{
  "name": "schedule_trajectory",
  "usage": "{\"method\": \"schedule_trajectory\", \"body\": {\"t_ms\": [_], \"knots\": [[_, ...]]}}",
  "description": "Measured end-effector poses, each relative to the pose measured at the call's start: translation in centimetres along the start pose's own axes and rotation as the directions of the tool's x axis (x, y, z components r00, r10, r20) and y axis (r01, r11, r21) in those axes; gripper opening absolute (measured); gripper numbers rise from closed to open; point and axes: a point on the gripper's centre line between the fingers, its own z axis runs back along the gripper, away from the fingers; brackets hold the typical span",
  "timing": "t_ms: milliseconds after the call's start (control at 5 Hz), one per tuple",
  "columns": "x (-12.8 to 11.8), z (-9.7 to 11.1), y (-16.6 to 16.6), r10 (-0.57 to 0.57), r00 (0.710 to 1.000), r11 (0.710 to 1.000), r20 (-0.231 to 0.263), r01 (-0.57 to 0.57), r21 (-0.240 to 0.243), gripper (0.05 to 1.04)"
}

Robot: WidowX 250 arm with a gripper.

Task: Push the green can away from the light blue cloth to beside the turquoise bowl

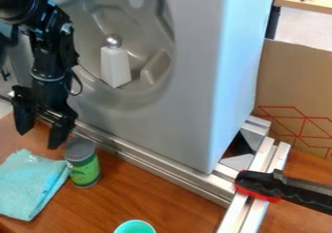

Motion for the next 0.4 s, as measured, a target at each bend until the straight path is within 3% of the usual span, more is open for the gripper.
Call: {"method": "schedule_trajectory", "body": {"t_ms": [200, 400], "knots": [[0.8, -0.2, -1.5, -0.066, 0.997, 0.997, 0.03, 0.067, -0.038, 1.001], [0.4, 0.2, -6.1, -0.227, 0.973, 0.968, 0.03, 0.229, -0.102, 1.001]]}}
